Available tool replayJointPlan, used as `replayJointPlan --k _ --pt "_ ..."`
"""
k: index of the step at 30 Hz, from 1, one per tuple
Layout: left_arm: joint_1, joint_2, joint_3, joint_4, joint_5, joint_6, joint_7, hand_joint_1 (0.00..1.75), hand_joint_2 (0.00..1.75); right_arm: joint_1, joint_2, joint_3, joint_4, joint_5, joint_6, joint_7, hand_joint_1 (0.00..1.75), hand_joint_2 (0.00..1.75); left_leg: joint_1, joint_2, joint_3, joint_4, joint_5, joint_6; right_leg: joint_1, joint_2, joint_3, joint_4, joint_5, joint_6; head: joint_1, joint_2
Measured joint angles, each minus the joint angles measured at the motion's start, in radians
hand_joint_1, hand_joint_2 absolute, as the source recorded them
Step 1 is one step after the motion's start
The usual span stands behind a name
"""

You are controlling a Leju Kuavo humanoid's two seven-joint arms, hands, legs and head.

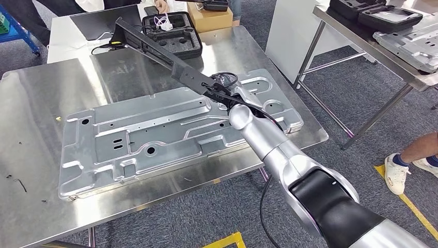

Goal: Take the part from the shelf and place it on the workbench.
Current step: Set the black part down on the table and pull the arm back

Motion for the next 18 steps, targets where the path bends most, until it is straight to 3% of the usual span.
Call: replayJointPlan --k 18 --pt "-0.005 0.0 0.0 0.0 0.001 -0.004 0.0 0.0 1.75 -0.01 0.008 -0.036 0.021 0.018 -0.003 0.034 1.75 0.0 0.0 -0.002 0.0 0.001 0.0 0.0 0.0 -0.002 0.001 0.0 0.0 0.0 0.0 0.0"
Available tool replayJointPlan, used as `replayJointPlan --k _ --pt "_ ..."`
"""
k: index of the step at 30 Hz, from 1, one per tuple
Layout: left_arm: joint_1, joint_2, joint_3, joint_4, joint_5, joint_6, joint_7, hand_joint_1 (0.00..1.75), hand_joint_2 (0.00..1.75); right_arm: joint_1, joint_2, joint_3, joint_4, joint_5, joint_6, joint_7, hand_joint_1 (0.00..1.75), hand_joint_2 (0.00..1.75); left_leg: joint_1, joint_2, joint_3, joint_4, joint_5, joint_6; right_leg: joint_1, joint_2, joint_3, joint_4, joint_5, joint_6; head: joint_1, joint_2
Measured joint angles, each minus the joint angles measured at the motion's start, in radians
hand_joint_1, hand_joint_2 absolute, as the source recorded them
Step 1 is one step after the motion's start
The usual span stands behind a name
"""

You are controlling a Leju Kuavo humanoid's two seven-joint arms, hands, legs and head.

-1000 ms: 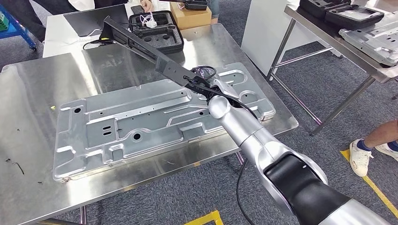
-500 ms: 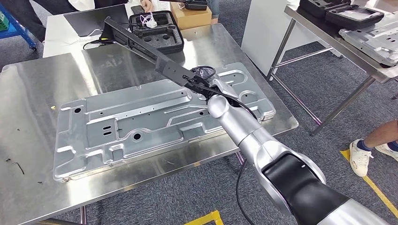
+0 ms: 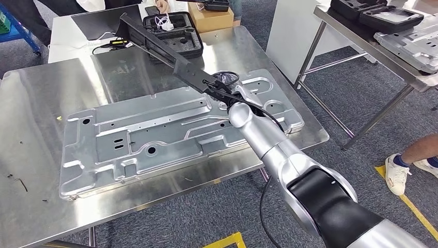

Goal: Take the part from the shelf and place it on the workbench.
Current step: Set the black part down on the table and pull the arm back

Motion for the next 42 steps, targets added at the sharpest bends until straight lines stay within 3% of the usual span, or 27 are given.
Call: replayJointPlan --k 15,19,22,23,26,42 --pt "-0.001 -0.001 0.0 0.0 0.0 -0.003 0.0 0.0 1.75 -0.005 0.0 -0.037 0.024 0.016 0.0 0.019 1.75 0.0 -0.003 -0.003 0.003 0.0 0.0 0.0 0.0 -0.003 0.005 -0.001 0.0 0.0 0.0 0.0" --pt "-0.001 -0.001 -0.001 0.0 -0.001 -0.003 0.0 0.0 1.75 -0.004 0.0 -0.038 0.025 0.017 -0.001 0.018 0.65 0.0 -0.003 -0.003 0.003 0.001 0.0 0.0 0.0 -0.003 0.006 -0.001 0.0 0.0 0.0 0.0" --pt "0.0 -0.001 -0.008 0.0 -0.005 0.006 0.0 0.0 1.75 0.0 0.0 -0.041 0.027 0.022 -0.001 0.023 0.15 0.0 -0.003 -0.003 0.004 0.0 0.0 0.0 0.0 -0.003 0.006 -0.002 0.0 0.0 0.0 0.0" --pt "0.0 -0.001 -0.011 0.0 -0.005 0.013 0.0 0.0 1.31 0.002 0.0 -0.043 0.028 0.026 -0.003 0.025 0.0 0.0 -0.003 -0.003 0.004 0.0 0.0 0.0 0.0 -0.003 0.006 -0.002 0.0 0.0 0.0 0.0" --pt "0.0 -0.002 -0.017 0.0 -0.006 0.033 0.0 0.0 0.0 0.016 -0.001 -0.048 0.032 0.036 -0.01 0.036 0.0 0.0 -0.003 -0.003 0.004 0.0 0.0 0.0 0.0 -0.003 0.007 -0.002 0.0 0.001 0.0 0.0" --pt "0.0 -0.002 -0.019 0.0 -0.005 0.023 0.0 0.0 0.0 0.028 -0.002 -0.062 0.038 0.054 -0.013 0.045 0.0 0.0 -0.003 -0.002 0.004 0.0 0.0 0.0 0.0 -0.002 0.006 -0.002 0.0 0.001 0.0 0.0"
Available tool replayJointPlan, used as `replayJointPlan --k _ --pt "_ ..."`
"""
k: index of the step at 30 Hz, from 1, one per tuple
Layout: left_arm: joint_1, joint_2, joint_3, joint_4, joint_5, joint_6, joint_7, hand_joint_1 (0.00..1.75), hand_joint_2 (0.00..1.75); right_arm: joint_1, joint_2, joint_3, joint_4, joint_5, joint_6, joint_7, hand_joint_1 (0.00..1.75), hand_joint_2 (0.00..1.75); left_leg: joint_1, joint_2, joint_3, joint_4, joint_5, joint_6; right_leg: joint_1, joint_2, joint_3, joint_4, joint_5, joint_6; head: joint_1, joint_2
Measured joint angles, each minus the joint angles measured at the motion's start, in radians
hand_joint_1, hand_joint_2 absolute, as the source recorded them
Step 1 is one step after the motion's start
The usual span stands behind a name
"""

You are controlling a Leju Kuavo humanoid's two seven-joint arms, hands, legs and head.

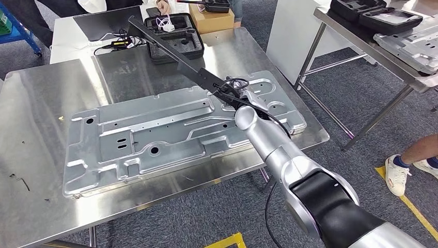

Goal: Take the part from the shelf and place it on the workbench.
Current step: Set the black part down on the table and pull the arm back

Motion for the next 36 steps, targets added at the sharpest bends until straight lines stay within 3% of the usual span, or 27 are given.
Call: replayJointPlan --k 10,16,24,36 --pt "0.0 0.0 -0.004 0.0 0.0 -0.017 0.0 0.0 0.0 0.008 0.0 -0.026 0.004 0.017 -0.011 -0.001 0.0 0.0 0.001 0.0 0.0 0.0 0.0 0.0 0.0 0.0 0.0 0.0 0.0 0.0 0.0 0.0" --pt "0.003 0.0 -0.004 0.0 0.002 -0.02 0.0 0.0 0.0 0.0 0.008 -0.054 -0.001 -0.001 0.011 -0.078 0.0 0.0 0.001 0.0 -0.001 0.0 0.0 0.0 -0.001 0.0 0.0 0.0 0.0 0.0 0.0 0.0" --pt "0.009 0.0 -0.004 0.0 0.003 -0.025 0.0 0.0 0.0 -0.052 0.03 -0.065 -0.043 -0.001 0.036 -0.115 0.0 0.0 0.002 0.0 -0.001 0.0 0.0 0.0 -0.001 0.0 -0.001 0.0 0.0 0.0 0.0 0.0" --pt "0.012 0.0 -0.004 0.0 0.004 -0.028 0.0 0.0 0.0 -0.08 0.054 -0.066 -0.092 0.018 0.051 -0.108 0.0 0.0 0.002 0.0 -0.001 0.0 0.0 0.0 -0.001 0.0 -0.001 0.0 0.0 0.0 0.0 0.0"
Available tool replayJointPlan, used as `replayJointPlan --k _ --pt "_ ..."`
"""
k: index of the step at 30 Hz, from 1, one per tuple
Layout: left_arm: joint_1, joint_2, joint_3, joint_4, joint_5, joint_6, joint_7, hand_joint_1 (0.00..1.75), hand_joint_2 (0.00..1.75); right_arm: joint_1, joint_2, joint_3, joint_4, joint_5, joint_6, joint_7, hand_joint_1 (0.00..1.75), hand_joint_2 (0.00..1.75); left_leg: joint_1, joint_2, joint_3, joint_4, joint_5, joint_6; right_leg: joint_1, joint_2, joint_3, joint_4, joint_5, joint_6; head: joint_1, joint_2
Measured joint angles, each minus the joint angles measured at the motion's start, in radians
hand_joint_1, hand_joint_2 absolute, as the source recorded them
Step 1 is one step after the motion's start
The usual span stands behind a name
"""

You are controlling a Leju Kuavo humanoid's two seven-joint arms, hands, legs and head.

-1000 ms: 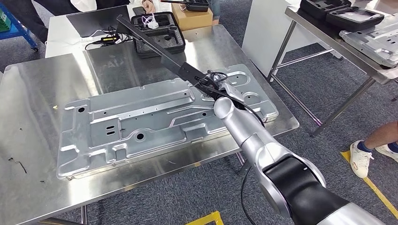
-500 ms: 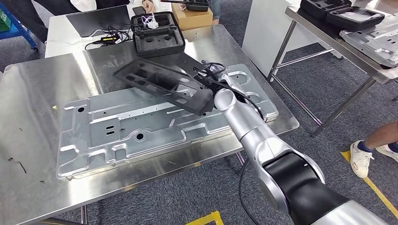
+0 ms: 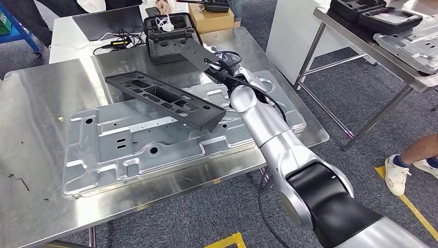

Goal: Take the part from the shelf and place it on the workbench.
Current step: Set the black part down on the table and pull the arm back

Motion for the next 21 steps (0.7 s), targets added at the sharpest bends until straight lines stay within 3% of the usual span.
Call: replayJointPlan --k 14,21 --pt "0.001 0.0 0.0 0.0 0.001 0.007 0.0 0.0 0.0 0.012 0.017 0.002 -0.02 -0.014 0.0 -0.023 0.0 0.0 0.0 0.0 0.0 0.0 0.0 0.0 0.0 0.0 0.0 0.0 0.0 0.0 0.0 0.0" --pt "0.003 0.0 0.001 0.0 0.008 0.01 0.0 0.0 0.0 0.049 0.047 0.035 -0.12 -0.033 0.025 -0.051 0.0 0.0 0.001 0.0 0.0 0.0 0.0 0.0 0.0 0.0 0.0 0.0 0.0 0.0 0.0 0.0"
